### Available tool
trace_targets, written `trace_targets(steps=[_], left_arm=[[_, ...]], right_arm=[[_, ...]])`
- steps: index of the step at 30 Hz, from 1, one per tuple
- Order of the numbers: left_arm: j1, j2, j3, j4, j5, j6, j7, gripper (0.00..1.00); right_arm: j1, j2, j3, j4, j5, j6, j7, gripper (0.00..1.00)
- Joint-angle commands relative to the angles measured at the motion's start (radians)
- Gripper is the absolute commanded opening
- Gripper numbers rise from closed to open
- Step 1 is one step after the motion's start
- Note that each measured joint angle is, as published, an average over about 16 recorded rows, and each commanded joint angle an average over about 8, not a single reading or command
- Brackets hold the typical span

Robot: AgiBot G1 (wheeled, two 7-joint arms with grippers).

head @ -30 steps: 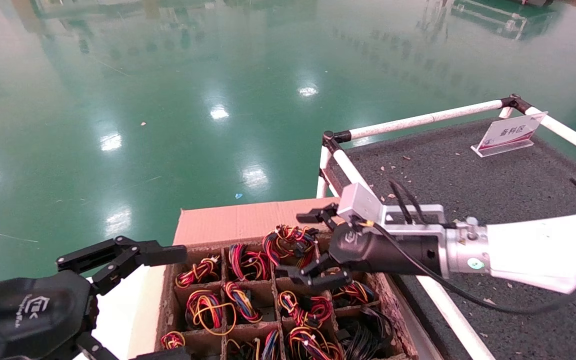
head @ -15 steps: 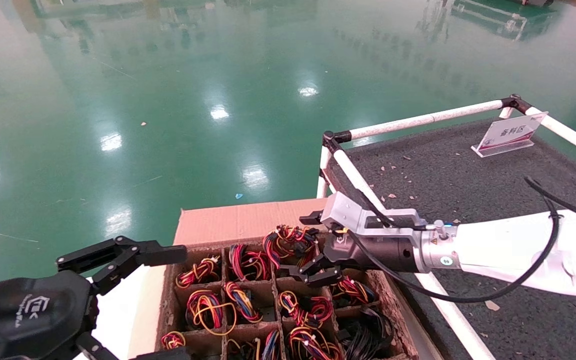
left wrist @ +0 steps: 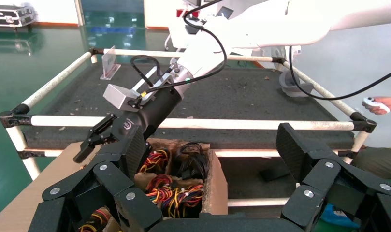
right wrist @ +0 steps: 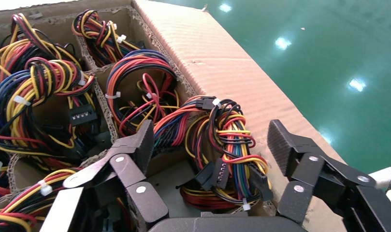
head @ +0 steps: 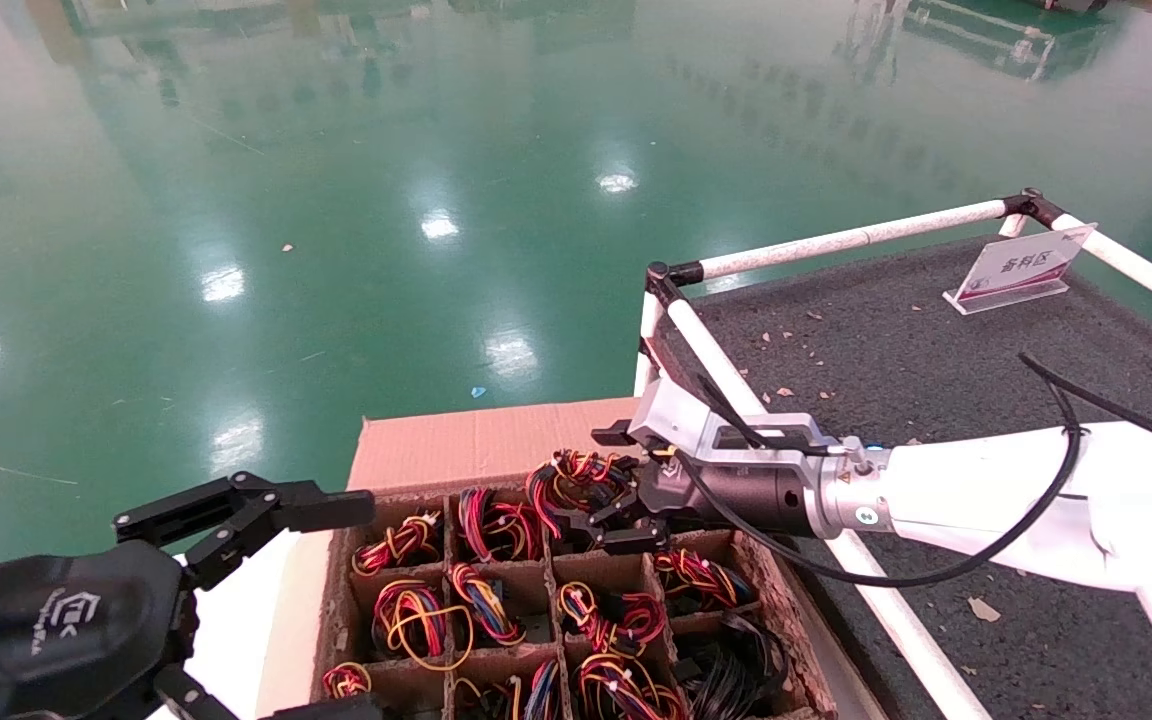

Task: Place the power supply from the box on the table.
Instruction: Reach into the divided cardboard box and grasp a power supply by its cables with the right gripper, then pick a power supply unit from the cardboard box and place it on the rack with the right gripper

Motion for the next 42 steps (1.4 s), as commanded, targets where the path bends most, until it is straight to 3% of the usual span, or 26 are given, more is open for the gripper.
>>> trace_targets(steps=[1, 25, 33, 42], left_arm=[[0.000, 0.000, 0.000, 0.000, 0.000, 0.000, 0.000, 1.00], [0.000, 0.000, 0.000, 0.000, 0.000, 0.000, 0.000, 1.00], [0.000, 0.000, 0.000, 0.000, 0.000, 0.000, 0.000, 1.00], [0.000, 0.000, 0.000, 0.000, 0.000, 0.000, 0.000, 1.00]], right_arm=[[0.003, -0.005, 0.001, -0.011, 0.001, 0.006, -0.007, 0.00], [0.003, -0.007, 0.008, -0.061, 0.012, -0.015, -0.028, 0.00], [0.035, 0.013, 0.027, -0.055, 0.039, -0.089, -0.008, 0.00], [0.136, 0.066, 0.062, -0.044, 0.089, -0.198, 0.047, 0.00]])
